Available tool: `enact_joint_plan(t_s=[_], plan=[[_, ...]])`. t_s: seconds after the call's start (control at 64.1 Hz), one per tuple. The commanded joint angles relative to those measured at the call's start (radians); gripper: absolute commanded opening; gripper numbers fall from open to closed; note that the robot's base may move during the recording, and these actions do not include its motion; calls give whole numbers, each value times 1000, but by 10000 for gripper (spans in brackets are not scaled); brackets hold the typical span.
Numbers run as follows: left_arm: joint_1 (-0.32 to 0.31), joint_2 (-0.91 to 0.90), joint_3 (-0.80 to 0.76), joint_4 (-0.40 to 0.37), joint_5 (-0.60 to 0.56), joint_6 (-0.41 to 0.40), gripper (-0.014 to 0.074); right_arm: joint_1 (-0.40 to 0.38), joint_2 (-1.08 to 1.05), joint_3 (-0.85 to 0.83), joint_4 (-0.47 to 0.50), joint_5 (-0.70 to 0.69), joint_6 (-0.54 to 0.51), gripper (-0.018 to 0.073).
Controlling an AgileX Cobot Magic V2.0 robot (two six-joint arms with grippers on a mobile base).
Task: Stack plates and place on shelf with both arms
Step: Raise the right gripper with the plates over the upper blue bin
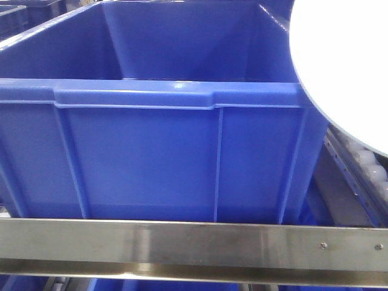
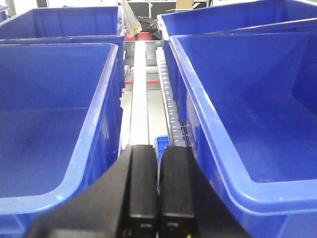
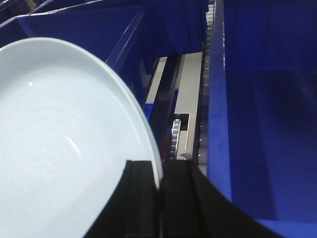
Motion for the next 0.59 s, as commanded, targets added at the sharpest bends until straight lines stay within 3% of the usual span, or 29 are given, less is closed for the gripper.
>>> enact_joint_plan(t_s=[0.0,0.577], plan=[[-1,11,-31,-1,-81,-2,80,-2,5,-36,6,-157,-2,41],[-1,11,-31,-1,-81,-2,80,-2,5,-36,7,-250,-2,41]])
